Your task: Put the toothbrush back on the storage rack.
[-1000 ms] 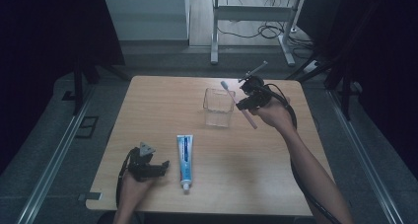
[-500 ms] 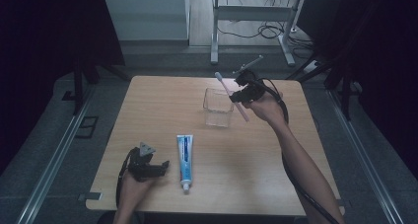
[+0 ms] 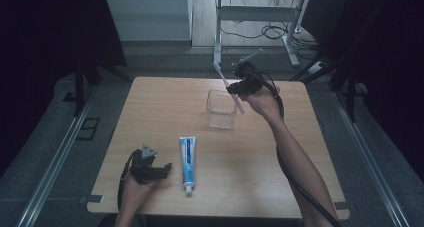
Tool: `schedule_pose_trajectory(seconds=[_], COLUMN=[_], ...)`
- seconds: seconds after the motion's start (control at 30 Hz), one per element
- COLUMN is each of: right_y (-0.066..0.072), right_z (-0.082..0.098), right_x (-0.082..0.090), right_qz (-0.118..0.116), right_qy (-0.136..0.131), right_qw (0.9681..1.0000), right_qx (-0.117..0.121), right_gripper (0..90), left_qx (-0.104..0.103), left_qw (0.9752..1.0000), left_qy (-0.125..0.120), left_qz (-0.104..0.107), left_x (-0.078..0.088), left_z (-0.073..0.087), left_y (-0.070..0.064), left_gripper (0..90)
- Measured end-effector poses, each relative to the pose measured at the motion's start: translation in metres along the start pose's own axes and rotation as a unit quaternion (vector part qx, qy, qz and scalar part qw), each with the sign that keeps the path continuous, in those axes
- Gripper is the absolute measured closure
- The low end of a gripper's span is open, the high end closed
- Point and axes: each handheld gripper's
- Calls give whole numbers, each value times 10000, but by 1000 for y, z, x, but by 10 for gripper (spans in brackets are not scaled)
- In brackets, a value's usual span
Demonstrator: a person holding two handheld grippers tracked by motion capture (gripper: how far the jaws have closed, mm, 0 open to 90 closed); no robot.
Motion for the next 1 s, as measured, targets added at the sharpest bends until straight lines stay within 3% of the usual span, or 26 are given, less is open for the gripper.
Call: schedule_pose_trajectory(seconds=[0.3,1.0], right_y=[-2,-9], right_z=[-9,-12], right_x=[-8,-48], right_qz=[12,13], right_qy=[-177,-347], right_qw=[9998,9993], right_qx=[-49,-111], right_gripper=[785,785], left_qx=[-9,-17], left_qw=[10000,10000], left_qy=[0,-5], left_qz=[4,-5], left_x=[0,0], left_z=[0,0], left_y=[0,0], left_gripper=[129,129])
Point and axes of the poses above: each handheld gripper's, and its own axes: x roughly backward along the jaws, z roughly out of its underside, y roughly to its left, and after that the axes turned 1 degree about z, right-handed
